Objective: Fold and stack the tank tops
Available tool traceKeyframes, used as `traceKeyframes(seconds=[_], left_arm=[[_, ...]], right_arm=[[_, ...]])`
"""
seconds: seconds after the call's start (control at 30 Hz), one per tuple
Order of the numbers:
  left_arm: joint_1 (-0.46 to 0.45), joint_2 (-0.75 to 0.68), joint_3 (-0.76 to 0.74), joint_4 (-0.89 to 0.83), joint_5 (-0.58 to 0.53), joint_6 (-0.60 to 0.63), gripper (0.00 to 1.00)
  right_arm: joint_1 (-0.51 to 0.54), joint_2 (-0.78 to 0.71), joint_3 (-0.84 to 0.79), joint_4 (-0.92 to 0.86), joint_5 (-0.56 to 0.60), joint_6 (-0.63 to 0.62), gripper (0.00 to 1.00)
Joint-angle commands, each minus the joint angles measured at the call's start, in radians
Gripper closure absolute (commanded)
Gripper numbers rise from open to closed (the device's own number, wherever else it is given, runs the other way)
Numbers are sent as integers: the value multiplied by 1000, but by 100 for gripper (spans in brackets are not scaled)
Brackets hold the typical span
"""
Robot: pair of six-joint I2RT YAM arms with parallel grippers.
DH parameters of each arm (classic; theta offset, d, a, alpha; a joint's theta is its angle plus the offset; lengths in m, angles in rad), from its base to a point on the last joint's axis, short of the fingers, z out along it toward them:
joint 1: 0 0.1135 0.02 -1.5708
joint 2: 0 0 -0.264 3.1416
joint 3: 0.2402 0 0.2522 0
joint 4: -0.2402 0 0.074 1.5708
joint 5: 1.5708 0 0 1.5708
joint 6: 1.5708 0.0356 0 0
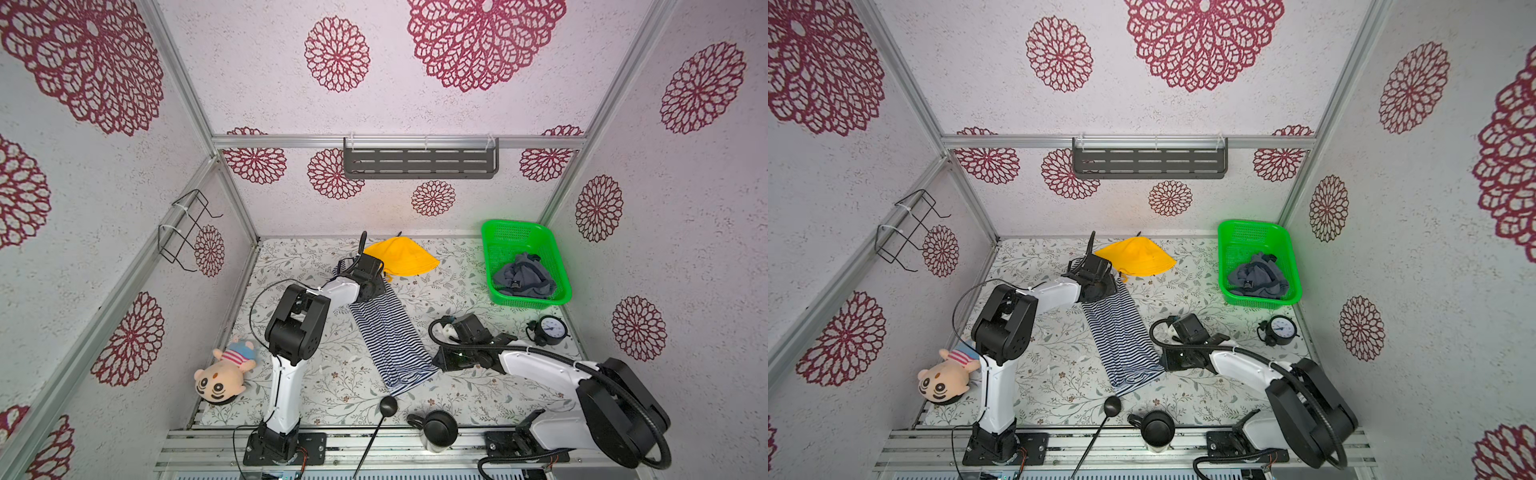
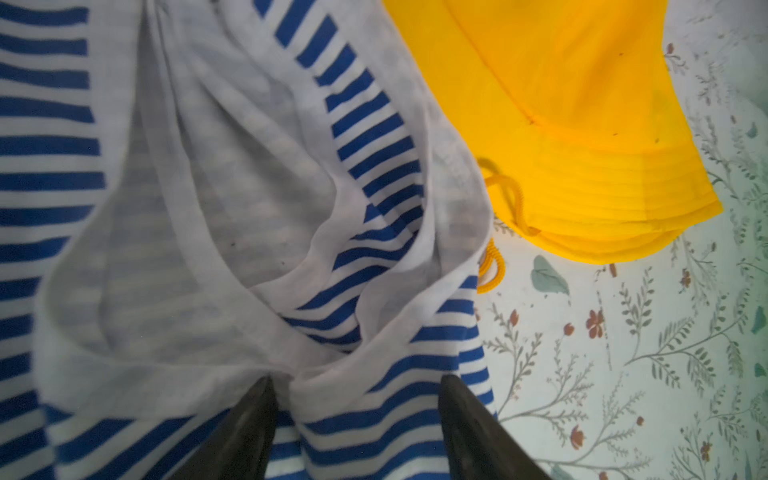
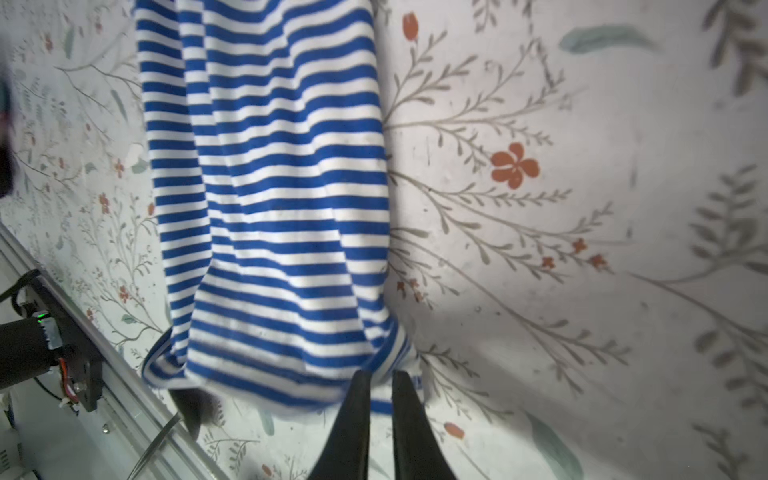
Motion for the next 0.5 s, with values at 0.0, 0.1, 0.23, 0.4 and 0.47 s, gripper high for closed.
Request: traceKeyframes(seconds=[0.0, 0.1, 0.23, 0.4, 0.47], left_arm=[[4, 77, 35, 34, 84, 44, 34], [5, 93, 63, 62, 106, 53, 33], [7, 4, 24, 44, 74, 92, 27], [2, -265, -161, 44, 42, 145, 4], [-10, -365, -219, 19, 33, 147, 0]], right_arm=[[-10, -62, 42, -77, 55, 25, 83], [-20, -66, 36, -76, 63, 34, 79], [-24, -58, 39, -76, 67, 38, 72], [-26, -22, 54, -69, 59, 30, 70], [-23, 3, 59, -59, 51, 31, 70]])
